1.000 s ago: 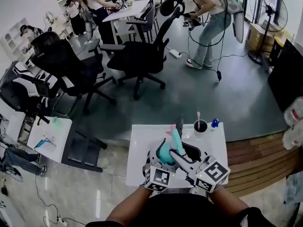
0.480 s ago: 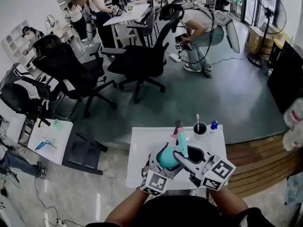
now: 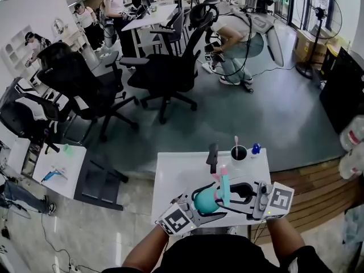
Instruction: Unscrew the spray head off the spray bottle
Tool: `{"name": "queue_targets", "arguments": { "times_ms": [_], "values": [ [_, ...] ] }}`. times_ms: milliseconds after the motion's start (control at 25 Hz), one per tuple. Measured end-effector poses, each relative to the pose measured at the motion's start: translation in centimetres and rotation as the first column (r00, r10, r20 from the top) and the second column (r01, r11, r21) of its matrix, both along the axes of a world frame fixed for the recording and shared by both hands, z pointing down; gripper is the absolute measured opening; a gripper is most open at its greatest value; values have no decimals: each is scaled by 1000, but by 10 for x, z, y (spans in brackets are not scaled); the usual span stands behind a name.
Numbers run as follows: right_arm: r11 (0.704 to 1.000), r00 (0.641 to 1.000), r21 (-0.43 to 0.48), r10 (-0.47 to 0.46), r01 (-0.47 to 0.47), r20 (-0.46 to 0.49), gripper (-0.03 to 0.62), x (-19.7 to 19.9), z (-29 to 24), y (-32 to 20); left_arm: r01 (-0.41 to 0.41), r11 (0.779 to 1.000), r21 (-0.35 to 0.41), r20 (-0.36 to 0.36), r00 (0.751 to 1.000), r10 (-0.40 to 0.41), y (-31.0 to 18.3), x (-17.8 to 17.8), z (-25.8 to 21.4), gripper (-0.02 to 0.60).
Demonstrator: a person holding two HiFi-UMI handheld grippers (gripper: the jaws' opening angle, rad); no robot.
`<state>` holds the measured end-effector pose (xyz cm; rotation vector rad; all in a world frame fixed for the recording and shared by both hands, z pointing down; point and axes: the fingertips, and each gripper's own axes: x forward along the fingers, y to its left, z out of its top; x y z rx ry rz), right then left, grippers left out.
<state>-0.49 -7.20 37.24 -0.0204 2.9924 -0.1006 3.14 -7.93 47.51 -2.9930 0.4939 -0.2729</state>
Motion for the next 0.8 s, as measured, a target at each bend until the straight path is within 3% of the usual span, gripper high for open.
{"name": "queue_targets", "arguments": {
  "times_ms": [120,200,280,360,480,560,680,800],
  "values": [
    [992,991,2,-128,128,-29,137,1,0,18,-112,993,-31,-43,993,111,19,7,-5,452],
    [987,987,4,-161,161,-22,138,1,1,19,-126,991,-52,-65,990,123,22,8,-2,453],
    [995,995,21,-97,97,5,140,1,6,3,-48,997,-66,-39,998,46,8,3,8,453],
    [999,999,12,40,-40,8,149,1,16,-19,91,994,-63,18,996,-90,-17,-7,22,453],
    [975,977,-66,212,-211,14,173,7,25,-43,315,946,-80,57,948,-312,-53,-32,31,453],
    [955,961,-148,268,-257,61,175,13,22,-49,422,902,-91,60,906,-418,-69,-50,32,453],
    [927,942,-236,322,-293,98,175,17,19,-57,529,847,-56,83,848,-524,-84,-70,33,453],
    [902,924,-245,379,-356,51,167,14,25,-64,594,804,-21,107,801,-589,-94,-79,36,453]
  ]
}}
